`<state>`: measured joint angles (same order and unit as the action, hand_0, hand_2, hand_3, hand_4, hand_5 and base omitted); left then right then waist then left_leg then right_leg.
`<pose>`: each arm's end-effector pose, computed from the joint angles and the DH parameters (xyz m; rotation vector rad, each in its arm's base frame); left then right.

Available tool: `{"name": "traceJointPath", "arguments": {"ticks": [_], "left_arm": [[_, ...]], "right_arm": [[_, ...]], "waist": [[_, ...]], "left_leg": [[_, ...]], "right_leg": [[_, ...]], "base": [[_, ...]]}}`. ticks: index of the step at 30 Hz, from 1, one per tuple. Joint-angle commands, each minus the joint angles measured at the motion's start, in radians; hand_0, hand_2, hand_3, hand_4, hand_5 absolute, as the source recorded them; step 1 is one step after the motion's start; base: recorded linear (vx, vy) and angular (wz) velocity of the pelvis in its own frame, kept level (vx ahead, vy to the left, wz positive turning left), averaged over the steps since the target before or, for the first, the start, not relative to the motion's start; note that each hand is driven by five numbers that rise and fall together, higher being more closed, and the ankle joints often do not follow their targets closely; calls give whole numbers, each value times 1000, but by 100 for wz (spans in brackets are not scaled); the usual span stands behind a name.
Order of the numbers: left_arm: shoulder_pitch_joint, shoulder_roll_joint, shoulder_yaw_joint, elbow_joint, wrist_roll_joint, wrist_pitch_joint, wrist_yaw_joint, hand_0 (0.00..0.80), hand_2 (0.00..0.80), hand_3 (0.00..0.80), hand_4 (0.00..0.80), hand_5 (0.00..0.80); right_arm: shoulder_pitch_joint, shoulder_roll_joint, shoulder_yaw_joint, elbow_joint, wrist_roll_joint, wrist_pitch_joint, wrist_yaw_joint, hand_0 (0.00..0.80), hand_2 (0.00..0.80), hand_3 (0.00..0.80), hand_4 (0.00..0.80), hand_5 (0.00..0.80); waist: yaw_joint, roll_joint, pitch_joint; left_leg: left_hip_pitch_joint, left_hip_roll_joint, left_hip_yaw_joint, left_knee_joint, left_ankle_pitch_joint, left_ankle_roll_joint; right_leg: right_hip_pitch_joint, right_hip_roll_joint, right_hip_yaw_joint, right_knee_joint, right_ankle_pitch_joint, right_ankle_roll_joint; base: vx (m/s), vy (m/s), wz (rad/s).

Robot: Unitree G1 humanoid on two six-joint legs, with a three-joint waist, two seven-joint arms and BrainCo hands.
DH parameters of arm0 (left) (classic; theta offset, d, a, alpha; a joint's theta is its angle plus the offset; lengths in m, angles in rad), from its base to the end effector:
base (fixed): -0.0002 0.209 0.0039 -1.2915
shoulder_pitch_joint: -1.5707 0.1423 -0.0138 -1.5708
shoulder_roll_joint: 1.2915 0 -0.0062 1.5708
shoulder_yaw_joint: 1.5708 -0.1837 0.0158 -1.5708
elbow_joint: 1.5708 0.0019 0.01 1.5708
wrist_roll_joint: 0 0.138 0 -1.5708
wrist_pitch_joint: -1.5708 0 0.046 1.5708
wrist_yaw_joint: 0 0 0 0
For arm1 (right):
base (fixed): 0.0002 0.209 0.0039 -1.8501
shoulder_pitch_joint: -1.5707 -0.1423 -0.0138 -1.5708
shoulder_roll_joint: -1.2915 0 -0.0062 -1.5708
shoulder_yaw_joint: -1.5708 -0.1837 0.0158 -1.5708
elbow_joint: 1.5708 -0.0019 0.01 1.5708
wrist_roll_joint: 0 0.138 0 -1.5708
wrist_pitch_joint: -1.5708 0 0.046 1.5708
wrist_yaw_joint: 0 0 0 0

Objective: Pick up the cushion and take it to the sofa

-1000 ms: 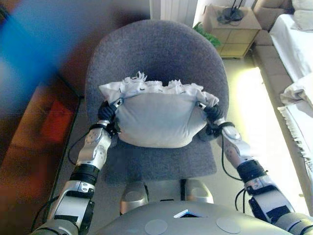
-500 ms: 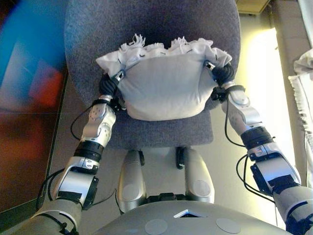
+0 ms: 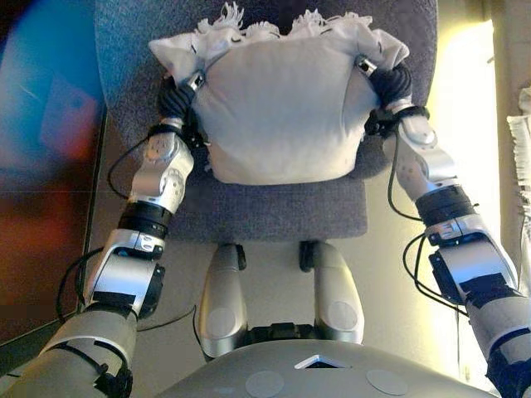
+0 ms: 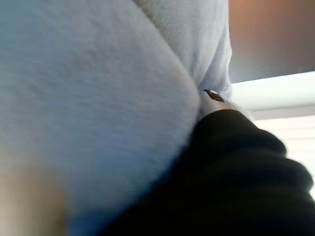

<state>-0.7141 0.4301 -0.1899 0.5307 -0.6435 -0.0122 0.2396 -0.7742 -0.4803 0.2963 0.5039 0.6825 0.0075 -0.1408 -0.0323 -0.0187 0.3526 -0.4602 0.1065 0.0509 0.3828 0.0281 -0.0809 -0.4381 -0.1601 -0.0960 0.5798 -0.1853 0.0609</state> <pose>0.3261 0.1876 0.1414 -0.1460 -0.1162 0.1054 0.3303 -0.1778 0.1582 0.0731 -0.1427 0.0737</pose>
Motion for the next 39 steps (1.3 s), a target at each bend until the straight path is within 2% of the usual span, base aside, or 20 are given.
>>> {"name": "traceJointPath", "arguments": {"ticks": [1, 5, 8, 14, 17, 20, 25, 33, 37, 38, 39], "left_arm": [[-193, -21, -82, -85, 43, -37, -37, 800, 800, 800, 800, 800], [-239, -16, -102, -44, 36, -54, -21, 800, 800, 800, 800, 800], [-230, -16, -90, -59, 37, -82, -11, 800, 800, 800, 800, 800], [-199, -34, -92, -33, 40, -47, 5, 800, 800, 800, 800, 800], [-221, -46, -119, 50, 17, -35, 31, 800, 800, 800, 800, 800], [-258, -46, -137, 123, -34, -41, 20, 800, 800, 800, 800, 800], [-258, -53, -144, 140, -60, -27, 21, 800, 800, 800, 800, 800], [-322, -58, -153, 235, -131, 17, 35, 800, 800, 800, 800, 800], [-351, -63, -156, 304, -177, 15, 9, 800, 800, 800, 800, 800], [-356, -61, -151, 321, -212, 16, -6, 800, 800, 800, 800, 800], [-359, -61, -147, 332, -235, 10, -8, 800, 800, 800, 800, 800]], "right_arm": [[-158, 63, 30, -55, 58, -54, 52, 800, 800, 800, 800, 800], [-192, 73, 48, -18, 51, -63, 40, 800, 800, 800, 800, 800], [-189, 71, 42, -36, 44, -57, 42, 800, 800, 800, 800, 800], [-172, 88, 50, 9, 55, -14, 40, 800, 800, 800, 800, 800], [-193, 103, 77, 90, 65, 9, 32, 800, 800, 800, 800, 800], [-240, 102, 110, 160, 76, 29, 44, 800, 800, 800, 800, 800], [-270, 98, 134, 204, 86, 37, 59, 800, 800, 800, 800, 800], [-340, 105, 121, 315, 100, 101, 78, 800, 800, 800, 800, 800], [-370, 115, 119, 410, 115, 102, 67, 800, 800, 800, 800, 800], [-375, 114, 114, 422, 114, 88, 41, 696, 696, 696, 696, 696], [-377, 115, 108, 428, 109, 76, 24, 0, 0, 0, 0, 0]], "waist": [[19, -21, -87], [22, -23, -106], [27, -27, -113], [34, -32, -110], [34, -33, -102], [32, -32, -86], [31, -26, -57], [25, -18, -13], [22, -20, -9], [20, -20, -9], [19, -20, -9]], "left_leg": [[26, 16, -2, 69, -88, -40], [57, 14, 0, 19, -67, -42], [41, 17, -10, 28, -68, -51], [8, 33, -25, 75, -84, -67], [-16, 39, -30, 97, -85, -74], [-50, 46, -29, 130, -91, -80], [-88, 51, -27, 187, -112, -81], [-122, 46, -19, 246, -145, -67], [-115, 43, -9, 265, -160, -60], [-113, 46, -7, 269, -163, -59], [-111, 47, -5, 272, -166, -58]], "right_leg": [[157, -64, 43, -246, 129, 72], [192, -63, 45, -298, 145, 81], [196, -65, 43, -309, 147, 83], [197, -70, 37, -298, 139, 81], [188, -74, 38, -292, 142, 82], [155, -78, 34, -263, 139, 80], [100, -82, 37, -189, 126, 76], [9, -91, 45, -74, 104, 73], [-4, -96, 50, -42, 97, 74], [-6, -98, 51, -34, 95, 74], [-8, -99, 52, -28, 93, 75]], "base": [[184, -40, 1], [101, -14, -1], [52, -18, -2], [54, -15, 1], [0, 0, 0], [-37, 11, -2], [-6, 5, 0], [-18, 25, 0], [25, 33, -3], [52, 19, -2], [54, 14, -1]]}}
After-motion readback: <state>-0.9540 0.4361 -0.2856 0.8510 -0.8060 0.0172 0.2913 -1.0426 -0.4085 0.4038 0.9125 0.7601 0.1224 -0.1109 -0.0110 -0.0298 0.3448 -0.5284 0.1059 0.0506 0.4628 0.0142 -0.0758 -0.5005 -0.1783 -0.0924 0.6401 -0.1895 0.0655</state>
